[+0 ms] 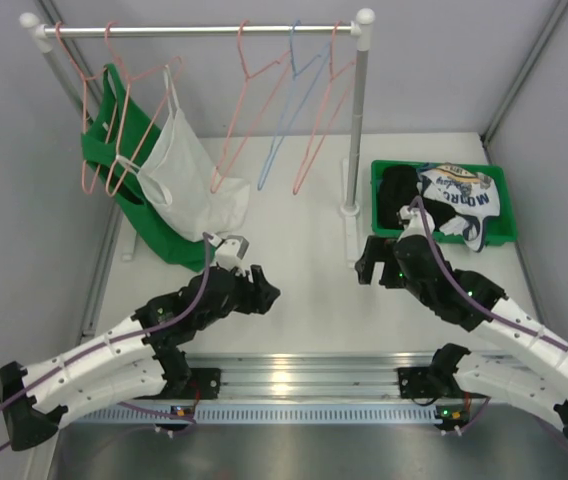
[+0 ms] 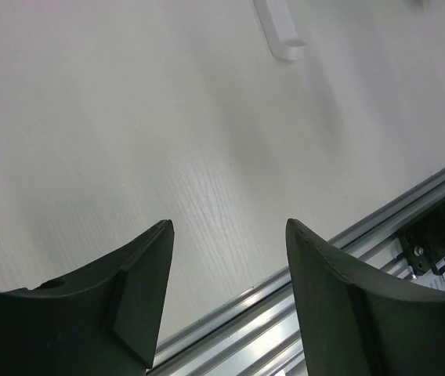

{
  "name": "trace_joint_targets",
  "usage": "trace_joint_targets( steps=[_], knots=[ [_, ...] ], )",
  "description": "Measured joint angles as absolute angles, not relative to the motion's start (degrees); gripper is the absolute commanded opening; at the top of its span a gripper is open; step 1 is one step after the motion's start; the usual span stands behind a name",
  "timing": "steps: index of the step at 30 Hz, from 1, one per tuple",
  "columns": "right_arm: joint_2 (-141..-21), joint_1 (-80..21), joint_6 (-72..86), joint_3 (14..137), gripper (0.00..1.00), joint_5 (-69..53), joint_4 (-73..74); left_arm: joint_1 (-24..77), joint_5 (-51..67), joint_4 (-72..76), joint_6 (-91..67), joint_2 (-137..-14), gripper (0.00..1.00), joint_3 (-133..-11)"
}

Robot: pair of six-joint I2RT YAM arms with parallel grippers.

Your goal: Place the tank top on the hanger

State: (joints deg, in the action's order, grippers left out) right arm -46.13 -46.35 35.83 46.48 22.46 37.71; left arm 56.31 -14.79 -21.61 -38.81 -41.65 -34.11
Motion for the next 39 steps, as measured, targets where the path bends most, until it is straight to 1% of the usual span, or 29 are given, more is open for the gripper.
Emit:
trace_joint_targets(
  steps=[4,7,12,15,18,21,27,31,34,36,37,39],
  knots=[
    [-46.54,-44.40,35.77,47.05,1.00,20.12,37.52,56.31,-13.32,-21.61,-38.24,-42.57,0.65,-35.20],
    [-49.04,-38.83,34.59,49.87,1.00,15.73,37.41,56.31,-12.23,-21.34,-37.56,-43.38,0.65,-35.57],
    [-57.39,-21.96,32.49,57.47,0.97,6.13,36.25,56.31,-10.70,-21.02,-37.08,-45.47,0.65,-35.86],
    [-65.08,-13.08,31.64,64.34,0.92,3.20,36.71,56.31,-9.96,-20.97,-36.86,-46.78,0.65,-36.51],
    [-74.17,-6.35,30.89,73.08,0.87,3.31,37.26,56.31,-9.26,-20.97,-36.77,-47.83,0.65,-37.23],
    [-79.96,-2.31,30.59,77.23,0.80,4.16,37.36,56.31,-8.45,-20.95,-36.64,-48.27,0.65,-37.54],
    [-91.48,1.30,29.69,84.33,0.77,7.03,38.81,56.31,-7.90,-21.02,-36.27,-48.21,0.66,-37.95],
    [-96.71,3.55,29.34,86.30,0.75,7.97,39.11,56.31,-7.29,-21.02,-36.25,-48.10,0.66,-38.37],
    [-98.87,7.60,29.41,86.32,0.75,8.12,39.33,56.31,-6.83,-21.06,-36.25,-48.03,0.66,-38.37],
    [-100.03,10.09,29.58,86.39,0.79,8.25,39.22,56.31,-6.63,-21.02,-36.27,-47.94,0.66,-38.37],
    [-100.82,11.18,29.63,86.65,0.82,8.34,39.22,56.31,-6.44,-21.02,-36.27,-47.88,0.66,-38.37],
    [-103.28,12.60,29.67,88.73,0.85,8.91,39.83,56.31,-6.00,-21.02,-36.25,-47.86,0.66,-38.37]
  ],
)
